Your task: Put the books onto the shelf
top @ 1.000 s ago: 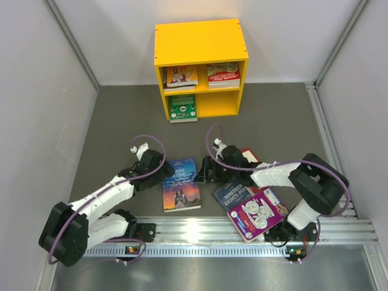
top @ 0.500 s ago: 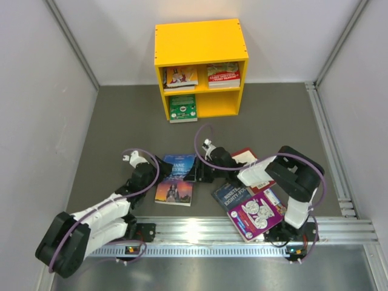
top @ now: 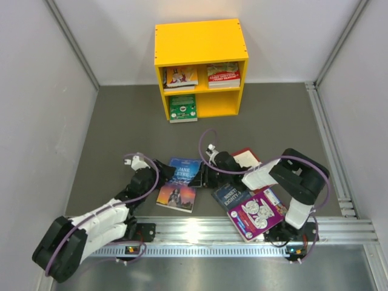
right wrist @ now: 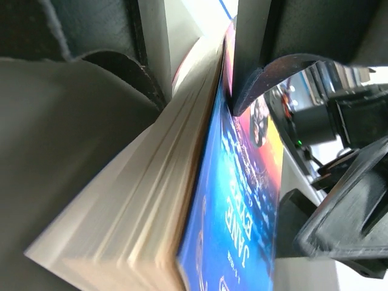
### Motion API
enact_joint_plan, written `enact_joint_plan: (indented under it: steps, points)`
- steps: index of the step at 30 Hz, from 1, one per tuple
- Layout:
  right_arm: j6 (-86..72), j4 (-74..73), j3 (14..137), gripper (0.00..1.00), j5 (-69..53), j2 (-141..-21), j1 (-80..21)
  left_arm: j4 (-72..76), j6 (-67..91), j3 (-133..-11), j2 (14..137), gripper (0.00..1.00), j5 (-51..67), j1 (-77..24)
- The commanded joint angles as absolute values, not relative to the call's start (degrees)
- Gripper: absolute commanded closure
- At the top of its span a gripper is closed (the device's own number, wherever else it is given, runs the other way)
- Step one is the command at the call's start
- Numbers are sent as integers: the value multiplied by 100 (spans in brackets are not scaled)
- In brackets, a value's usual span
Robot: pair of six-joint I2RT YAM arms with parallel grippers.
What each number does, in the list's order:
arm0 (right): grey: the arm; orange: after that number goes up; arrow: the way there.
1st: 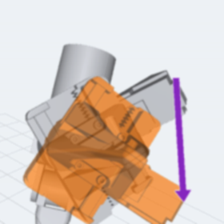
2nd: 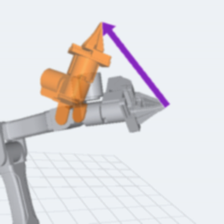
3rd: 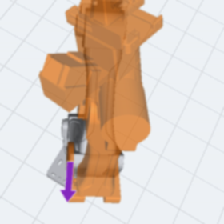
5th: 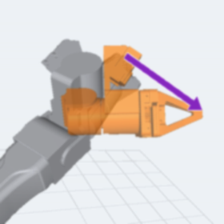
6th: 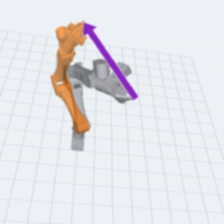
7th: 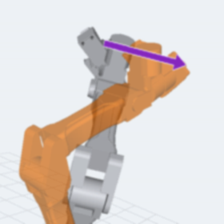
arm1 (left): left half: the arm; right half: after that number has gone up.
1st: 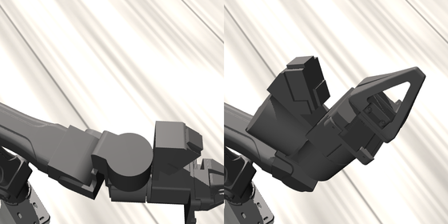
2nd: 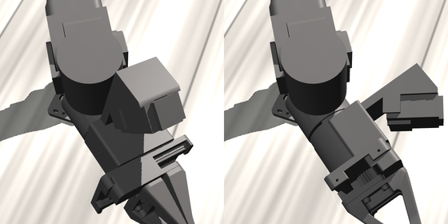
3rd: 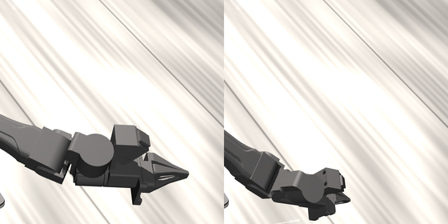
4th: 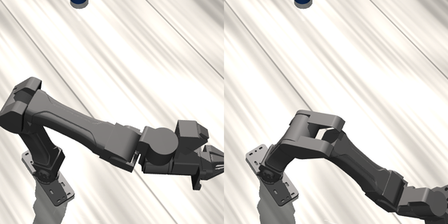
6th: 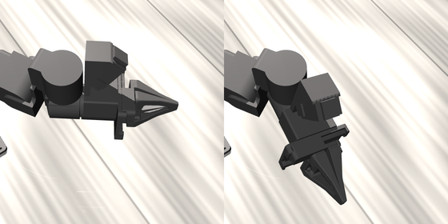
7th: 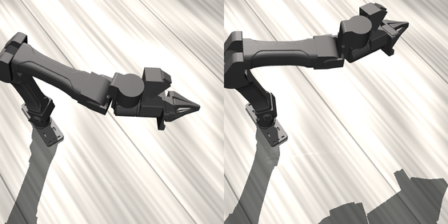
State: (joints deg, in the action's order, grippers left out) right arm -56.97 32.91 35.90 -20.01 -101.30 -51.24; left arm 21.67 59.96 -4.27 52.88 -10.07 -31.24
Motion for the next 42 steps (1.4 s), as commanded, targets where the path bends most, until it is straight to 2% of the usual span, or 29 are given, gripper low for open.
enact_joint_plan:
  steps: [1,3,7,12,23,28,29,30,32,35,39,42]
  points:
    - [-5362,3367,3490,100,-1635,-9555,-5239,1452,6435,-649,4625,19,1187,-3621]
    - [-5230,3026,3463,100,-1513,-9039,-5151,1223,6320,-668,4168,11,1090,-3604]
    - [-4765,2454,3638,100,-1450,-8263,-5010,1292,6135,-519,3543,2,1160,-3577]
    - [-4649,2408,3639,100,-1423,-7455,-4940,1810,6205,-150,3392,1,1371,-3560]
    - [-4816,2373,3551,100,-1432,-6891,-4825,2390,6486,413,3753,1,1248,-3560]
    - [-4432,1139,3875,100,-1275,-7057,-4642,2497,6671,624,3788,1,1187,-3560]
    - [-4299,768,4102,94,-1222,-7136,-4597,2426,6645,607,3832,1,1178,-3560]
    - [-4124,443,4244,47,-995,-7337,-4562,2295,6627,580,3858,1,1169,-3560]
    - [-3658,-507,4648,16,-792,-7732,-4413,2049,6557,440,3946,1,1125,-3560]
    - [-3375,-633,4702,5,-773,-8111,-4167,1452,6355,106,4130,2,1063,-3560]
    - [-3296,-466,4763,2,-1027,-8630,-4096,757,6030,-430,4446,2,941,-3568]
    - [-3436,-71,4694,2,-1361,-9043,-4104,939,6003,-396,4973,2,949,-3568]
